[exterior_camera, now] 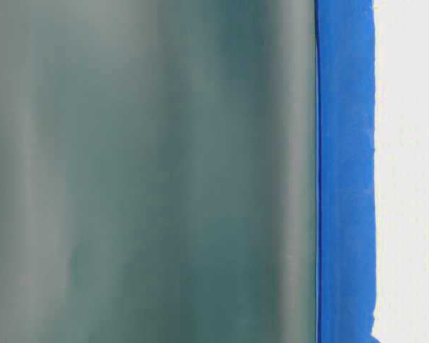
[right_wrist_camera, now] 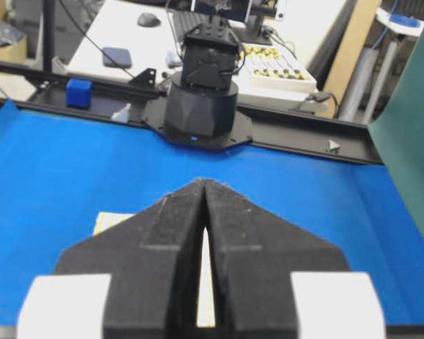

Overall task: Fold the yellow towel.
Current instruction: 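Move both grippers to the towel's far corners and grasp them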

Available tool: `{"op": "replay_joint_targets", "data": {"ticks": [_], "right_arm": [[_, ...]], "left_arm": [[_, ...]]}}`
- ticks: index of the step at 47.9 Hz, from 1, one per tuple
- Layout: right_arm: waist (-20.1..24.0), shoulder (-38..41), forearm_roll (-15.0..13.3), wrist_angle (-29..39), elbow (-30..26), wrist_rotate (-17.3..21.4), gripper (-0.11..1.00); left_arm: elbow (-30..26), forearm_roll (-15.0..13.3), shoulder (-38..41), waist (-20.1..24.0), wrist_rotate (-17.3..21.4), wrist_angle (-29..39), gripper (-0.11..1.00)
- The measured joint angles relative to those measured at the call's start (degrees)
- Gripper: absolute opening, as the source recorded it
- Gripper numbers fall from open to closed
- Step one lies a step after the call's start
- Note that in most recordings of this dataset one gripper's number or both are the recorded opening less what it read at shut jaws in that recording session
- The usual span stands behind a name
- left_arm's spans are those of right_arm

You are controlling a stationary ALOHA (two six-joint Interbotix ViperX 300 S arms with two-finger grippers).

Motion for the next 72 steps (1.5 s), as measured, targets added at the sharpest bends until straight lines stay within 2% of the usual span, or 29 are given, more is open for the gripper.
{"op": "replay_joint_targets", "data": {"ticks": [5, 16, 27, 29, 31, 34, 37, 41, 44, 47, 52, 61, 72], "right_arm": [[0.0, 0.7, 0.09, 1.05, -0.18, 0.62, 0.0], [-1.67, 3.69, 0.7, 4.83, -1.67, 1.41, 0.0], [-8.53, 7.29, 2.29, 6.5, -1.67, 2.81, 0.01], [-10.2, 8.35, 2.46, 7.03, -1.67, 3.16, 0.01], [-11.6, 9.58, 2.64, 7.47, -1.67, 3.43, 0.02], [-13.62, 11.43, 2.72, 8.0, -1.67, 3.69, 0.11], [-15.21, 13.54, 2.81, 8.35, -1.67, 3.78, 0.26], [-17.4, 16.96, 3.16, 8.7, -1.67, 3.78, 0.51], [-18.81, 19.69, 3.52, 8.79, -1.67, 3.78, 0.67], [-20.3, 22.59, 3.78, 8.79, -1.67, 3.78, 0.71], [-22.85, 27.95, 3.78, 8.44, -1.67, 3.78, 0.66], [-26.81, 37.27, 3.87, 5.63, -1.67, 3.78, 0.64], [-28.56, 46.41, 3.87, 0.44, -1.93, 3.78, 0.63]], "left_arm": [[0.0, -1.76, 0.97, 0.0, 0.09, 0.53, 0.0], [0.0, -2.2, 4.39, 1.23, 0.44, 0.53, 0.0], [0.09, -2.46, 11.16, 6.15, 0.09, -0.26, 0.01], [0.09, -2.64, 12.83, 7.12, -0.18, -0.62, 0.04], [0.09, -2.64, 14.5, 8.17, -0.26, -0.88, 0.11], [0.09, -2.72, 17.4, 9.67, -0.26, -1.41, 0.28], [0.09, -2.81, 19.95, 11.07, -0.44, -2.11, 0.47], [0.09, -2.9, 23.99, 12.92, -0.62, -3.16, 0.72], [0.0, -2.81, 26.54, 14.06, -0.62, -3.78, 0.84], [-0.26, -2.9, 29.36, 15.29, -0.62, -4.39, 0.81], [-0.44, -2.9, 33.75, 17.75, -0.62, -5.1, 0.75], [-1.05, -2.9, 42.19, 22.06, -0.53, -6.5, 0.76], [-2.72, -2.9, 50.36, 25.22, 0.09, -10.28, 0.76]]}}
